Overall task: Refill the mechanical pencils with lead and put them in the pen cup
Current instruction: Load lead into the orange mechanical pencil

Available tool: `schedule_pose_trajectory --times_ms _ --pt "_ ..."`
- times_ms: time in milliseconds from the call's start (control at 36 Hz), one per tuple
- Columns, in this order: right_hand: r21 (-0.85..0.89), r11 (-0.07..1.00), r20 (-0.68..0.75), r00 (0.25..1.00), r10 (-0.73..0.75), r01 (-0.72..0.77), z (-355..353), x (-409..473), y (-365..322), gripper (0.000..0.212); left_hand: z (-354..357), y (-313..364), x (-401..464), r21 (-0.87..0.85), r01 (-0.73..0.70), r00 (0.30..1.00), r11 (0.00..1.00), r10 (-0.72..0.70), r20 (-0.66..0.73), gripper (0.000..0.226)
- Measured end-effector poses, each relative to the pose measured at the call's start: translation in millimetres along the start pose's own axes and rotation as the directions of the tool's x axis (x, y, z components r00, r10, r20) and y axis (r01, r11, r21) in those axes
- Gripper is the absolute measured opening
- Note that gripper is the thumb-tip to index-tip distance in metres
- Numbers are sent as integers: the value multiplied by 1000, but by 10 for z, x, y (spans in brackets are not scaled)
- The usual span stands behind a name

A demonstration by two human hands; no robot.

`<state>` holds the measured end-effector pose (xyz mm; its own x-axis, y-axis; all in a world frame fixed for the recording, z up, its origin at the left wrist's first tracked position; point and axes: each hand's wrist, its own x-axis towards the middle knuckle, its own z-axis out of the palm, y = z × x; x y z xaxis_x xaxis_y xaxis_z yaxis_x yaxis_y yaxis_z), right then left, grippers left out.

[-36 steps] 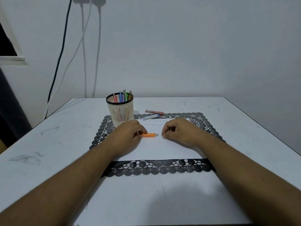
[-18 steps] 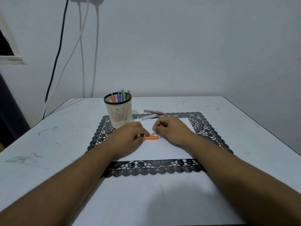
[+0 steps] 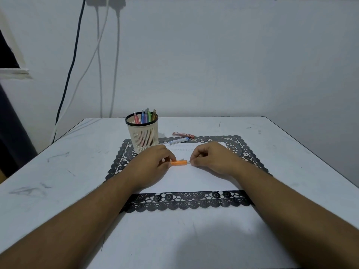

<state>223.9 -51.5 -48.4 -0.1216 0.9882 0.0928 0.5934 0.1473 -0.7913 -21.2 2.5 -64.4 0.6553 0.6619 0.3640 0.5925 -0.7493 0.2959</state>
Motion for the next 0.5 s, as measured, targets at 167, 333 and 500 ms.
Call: schedule_pose_trajectory --times_ms 167,333,500 --pt "-28 999 -17 1000 -20 20 23 12 28 7 -3 20 0 -11 5 1000 1000 -5 -16 16" --pt "9 1000 -13 1000 -28 28 30 6 21 7 -1 15 -7 1 7 1000 1000 -7 -10 16" --pt "-33 999 -3 1000 -24 24 18 21 35 6 6 30 -14 -3 11 1000 1000 -11 6 16"
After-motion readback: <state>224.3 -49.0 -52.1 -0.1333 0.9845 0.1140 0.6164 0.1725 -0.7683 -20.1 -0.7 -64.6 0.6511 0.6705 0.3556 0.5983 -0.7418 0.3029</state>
